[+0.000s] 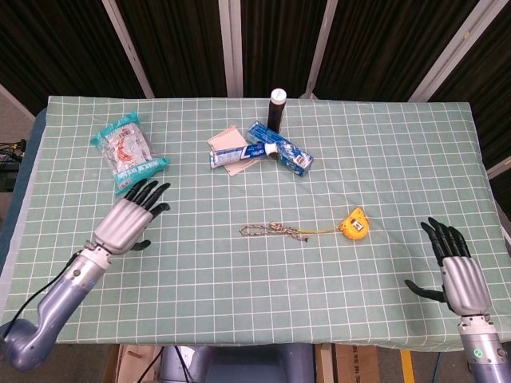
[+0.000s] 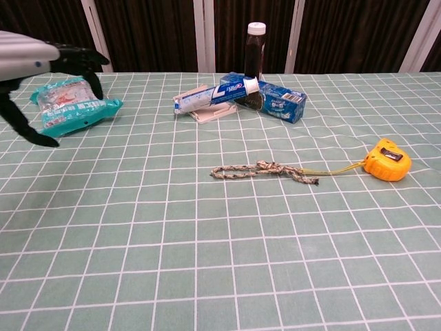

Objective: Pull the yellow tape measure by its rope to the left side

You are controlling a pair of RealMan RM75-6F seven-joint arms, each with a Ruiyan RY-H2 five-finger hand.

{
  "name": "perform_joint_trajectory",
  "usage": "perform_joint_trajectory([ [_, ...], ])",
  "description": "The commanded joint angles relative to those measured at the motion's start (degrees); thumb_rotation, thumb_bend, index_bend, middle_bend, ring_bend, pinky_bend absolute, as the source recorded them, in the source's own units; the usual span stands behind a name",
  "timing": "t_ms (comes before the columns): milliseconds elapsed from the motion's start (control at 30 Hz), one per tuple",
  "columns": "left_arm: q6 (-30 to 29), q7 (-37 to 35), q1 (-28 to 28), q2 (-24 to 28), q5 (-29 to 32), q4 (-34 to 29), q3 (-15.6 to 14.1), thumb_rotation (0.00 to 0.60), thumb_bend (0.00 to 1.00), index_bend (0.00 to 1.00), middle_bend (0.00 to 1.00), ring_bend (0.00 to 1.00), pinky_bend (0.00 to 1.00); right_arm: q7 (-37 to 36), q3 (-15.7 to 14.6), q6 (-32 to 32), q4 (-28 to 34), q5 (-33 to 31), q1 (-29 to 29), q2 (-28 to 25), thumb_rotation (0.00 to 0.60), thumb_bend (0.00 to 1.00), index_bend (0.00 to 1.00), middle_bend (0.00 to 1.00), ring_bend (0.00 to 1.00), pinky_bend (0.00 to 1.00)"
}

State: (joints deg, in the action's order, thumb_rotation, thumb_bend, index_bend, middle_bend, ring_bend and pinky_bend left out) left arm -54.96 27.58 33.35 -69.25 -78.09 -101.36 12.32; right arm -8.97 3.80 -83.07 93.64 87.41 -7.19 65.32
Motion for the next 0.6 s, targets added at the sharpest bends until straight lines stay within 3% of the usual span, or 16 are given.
perform_joint_trajectory([
  [33,3.15,4.41,4.51,-4.24,4.86,-0.06,1.95,0.600,0.20,0.33,0.00,0.00,0.06,-0.47,0.10,0.44,0.05,-0.31,-0.20,0.00,0.600,0.12,0.00,0.00,0.00,0.00],
  [333,5.07,11.95,12.36,-12.95,14.42,3.98,2.99,0.600,0.26,0.44,0.00,0.00,0.06,-2.24,0.16,1.11,0.57,-0.56,-0.45,-0.33,0.600,0.11,0.00,0.00,0.00,0.00],
  [600,5.00,15.32,17.52,-19.50,21.57,9.78,2.85,0.600,0.40,0.47,0.01,0.00,0.06,-3.34,0.30,2.17,0.97,-1.33,-0.82,-0.44,0.600,0.12,0.00,0.00,0.00,0.00],
])
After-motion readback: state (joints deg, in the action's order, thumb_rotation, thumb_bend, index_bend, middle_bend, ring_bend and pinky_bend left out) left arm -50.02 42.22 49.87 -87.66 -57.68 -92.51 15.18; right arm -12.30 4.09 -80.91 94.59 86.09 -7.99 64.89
